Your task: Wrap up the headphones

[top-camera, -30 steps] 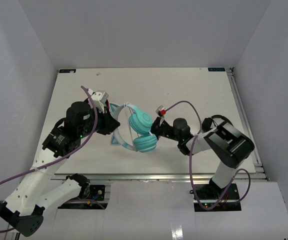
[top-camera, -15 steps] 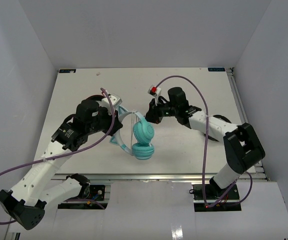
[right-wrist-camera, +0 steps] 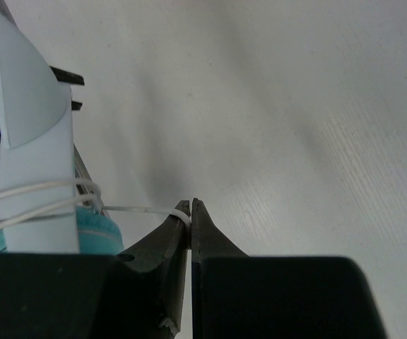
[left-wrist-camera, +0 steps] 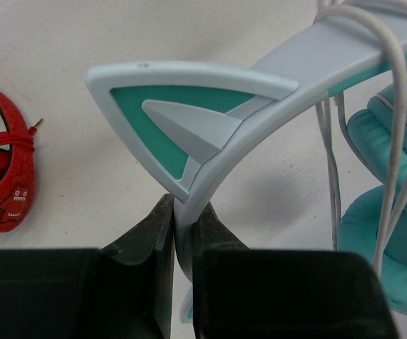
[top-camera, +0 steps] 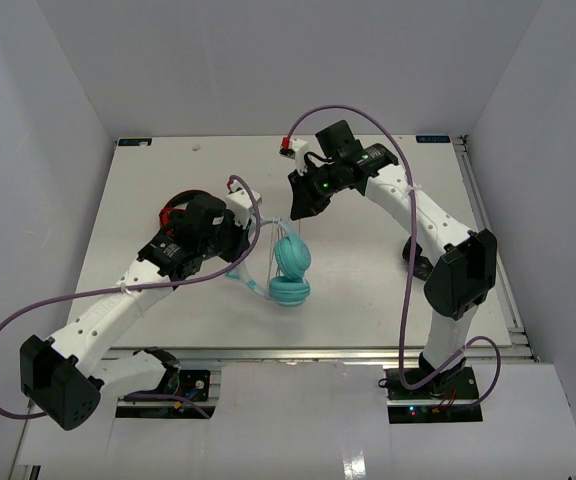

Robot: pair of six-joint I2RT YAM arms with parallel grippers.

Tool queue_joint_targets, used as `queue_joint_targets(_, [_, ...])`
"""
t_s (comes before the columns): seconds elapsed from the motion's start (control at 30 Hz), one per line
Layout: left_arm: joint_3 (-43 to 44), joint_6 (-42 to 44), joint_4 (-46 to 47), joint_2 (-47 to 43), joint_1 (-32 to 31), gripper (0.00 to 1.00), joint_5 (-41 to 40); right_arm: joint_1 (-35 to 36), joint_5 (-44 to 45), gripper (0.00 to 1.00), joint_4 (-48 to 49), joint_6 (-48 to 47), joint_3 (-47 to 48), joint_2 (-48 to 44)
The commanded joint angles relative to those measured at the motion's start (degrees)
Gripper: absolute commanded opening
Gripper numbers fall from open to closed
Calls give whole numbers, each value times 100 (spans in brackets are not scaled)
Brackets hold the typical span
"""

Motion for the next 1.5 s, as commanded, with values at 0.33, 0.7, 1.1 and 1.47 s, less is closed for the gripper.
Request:
queue_joint_targets(0.33, [-564, 1044, -160, -247, -484, 0, -258, -208, 181, 8, -563, -450, 348, -60])
queue_joint_targets(0.7, [-823, 1318, 50, -462, -641, 0, -713, -621, -2162, 8, -562, -574, 495, -426])
queue_joint_targets(1.1, [-891, 1397, 204, -500, -722, 0, -954, -684, -3901, 8, -280, -118, 735, -222])
queue_joint_targets(1.47, [-776, 1341, 219, -227, -722, 0, -1245, -654, -4184, 8, 572, 1111, 488, -174])
